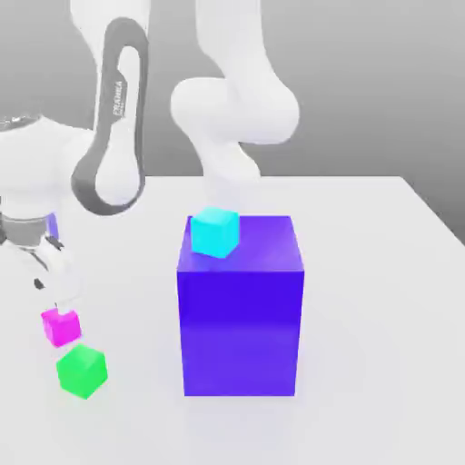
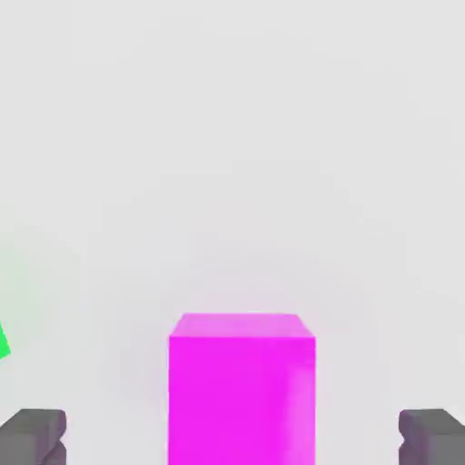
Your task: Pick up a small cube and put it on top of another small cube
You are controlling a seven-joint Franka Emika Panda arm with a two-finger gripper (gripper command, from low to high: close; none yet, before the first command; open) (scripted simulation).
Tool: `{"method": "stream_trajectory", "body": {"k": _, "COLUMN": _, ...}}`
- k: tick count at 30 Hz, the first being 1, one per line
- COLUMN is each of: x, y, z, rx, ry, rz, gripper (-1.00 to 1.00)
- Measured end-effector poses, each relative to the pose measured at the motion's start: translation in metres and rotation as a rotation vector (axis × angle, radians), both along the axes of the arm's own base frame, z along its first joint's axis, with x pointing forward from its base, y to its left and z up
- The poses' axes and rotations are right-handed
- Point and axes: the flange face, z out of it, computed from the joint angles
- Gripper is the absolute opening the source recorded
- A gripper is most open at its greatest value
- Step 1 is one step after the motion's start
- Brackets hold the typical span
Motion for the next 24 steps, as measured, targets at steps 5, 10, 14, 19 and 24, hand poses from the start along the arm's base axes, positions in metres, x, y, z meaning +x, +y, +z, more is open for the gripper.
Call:
{"method": "stream_trajectory", "body": {"k": 5, "x": -0.002, "y": 0.001, "z": -0.029, "rx": 0.0, "ry": 0.002, "rz": 0.0, "gripper": -1.0}}
{"method": "stream_trajectory", "body": {"k": 10, "x": -0.002, "y": 0.001, "z": -0.031, "rx": 0.001, "ry": 0.002, "rz": -0.001, "gripper": -1.0}}
{"method": "stream_trajectory", "body": {"k": 14, "x": -0.001, "y": 0.0, "z": 0.001, "rx": 0.002, "ry": 0.001, "rz": -0.001, "gripper": -1.0}}
{"method": "stream_trajectory", "body": {"k": 19, "x": 0.049, "y": 0.029, "z": 0.048, "rx": 0.004, "ry": -0.001, "rz": 0.218, "gripper": -1.0}}
{"method": "stream_trajectory", "body": {"k": 24, "x": 0.116, "y": 0.082, "z": 0.062, "rx": 0.001, "ry": 0.002, "rz": 0.548, "gripper": -1.0}}
